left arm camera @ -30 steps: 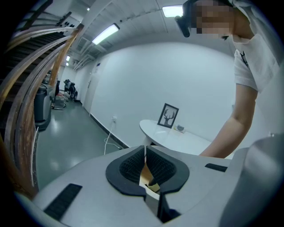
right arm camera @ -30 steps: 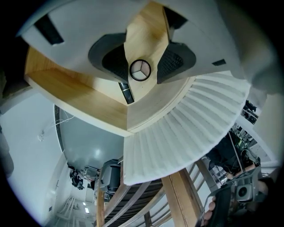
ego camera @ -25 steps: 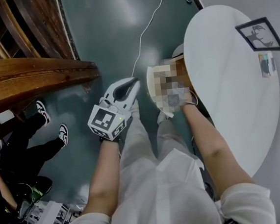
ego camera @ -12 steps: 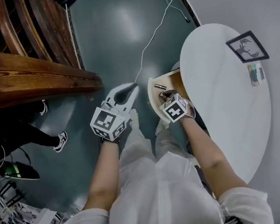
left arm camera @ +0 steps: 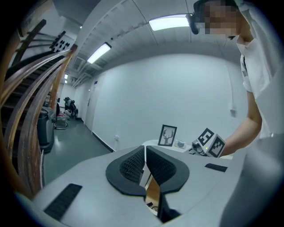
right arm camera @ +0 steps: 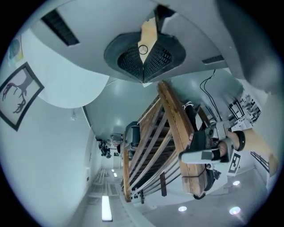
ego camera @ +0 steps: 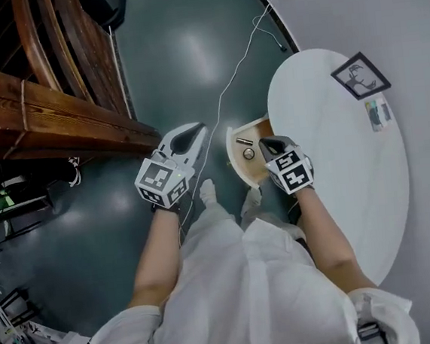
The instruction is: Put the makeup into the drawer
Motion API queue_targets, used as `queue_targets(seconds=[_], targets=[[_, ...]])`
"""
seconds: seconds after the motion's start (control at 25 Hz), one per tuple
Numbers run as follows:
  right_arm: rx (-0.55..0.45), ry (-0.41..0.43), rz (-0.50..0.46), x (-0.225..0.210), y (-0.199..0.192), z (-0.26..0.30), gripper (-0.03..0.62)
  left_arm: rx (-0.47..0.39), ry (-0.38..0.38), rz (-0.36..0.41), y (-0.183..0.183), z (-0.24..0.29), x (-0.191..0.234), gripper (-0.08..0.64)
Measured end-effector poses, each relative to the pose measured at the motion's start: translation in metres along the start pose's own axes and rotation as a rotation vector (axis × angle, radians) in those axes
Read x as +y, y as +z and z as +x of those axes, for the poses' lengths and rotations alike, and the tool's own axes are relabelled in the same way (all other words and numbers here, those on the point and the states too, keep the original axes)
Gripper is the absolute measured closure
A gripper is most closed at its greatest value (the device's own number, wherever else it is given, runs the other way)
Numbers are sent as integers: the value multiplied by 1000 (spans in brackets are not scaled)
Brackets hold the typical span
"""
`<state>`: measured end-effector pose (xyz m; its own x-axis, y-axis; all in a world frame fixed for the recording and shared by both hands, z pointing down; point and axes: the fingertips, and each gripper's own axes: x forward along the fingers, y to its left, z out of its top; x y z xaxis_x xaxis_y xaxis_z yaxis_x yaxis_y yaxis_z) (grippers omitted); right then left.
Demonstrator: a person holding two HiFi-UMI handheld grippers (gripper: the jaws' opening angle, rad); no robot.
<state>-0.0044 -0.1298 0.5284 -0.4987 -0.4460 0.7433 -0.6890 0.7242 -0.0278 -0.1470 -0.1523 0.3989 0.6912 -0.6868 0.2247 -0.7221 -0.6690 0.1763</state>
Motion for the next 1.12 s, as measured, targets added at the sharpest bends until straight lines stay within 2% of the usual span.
queue_targets(seconds=[0.2,0.36,0.48,0.76,1.12], targets=[[-188,-50,54,-15,34,-55,581,-38,5,30,28,-14,-5,534],[-385,-105,167,-43,59,-100,581,-83,-1,48,53,-17,-8,534],[-452,-169,201,-57,63,-131,581,-106,2,59,65,-25,-14,534],[-596,-298,226,-79,74,-196,581,-171,6,79,92,-37,-21,534],[-774,-414,161,-87,112,-275,583,-261,3,144,139,-49,-30,534]])
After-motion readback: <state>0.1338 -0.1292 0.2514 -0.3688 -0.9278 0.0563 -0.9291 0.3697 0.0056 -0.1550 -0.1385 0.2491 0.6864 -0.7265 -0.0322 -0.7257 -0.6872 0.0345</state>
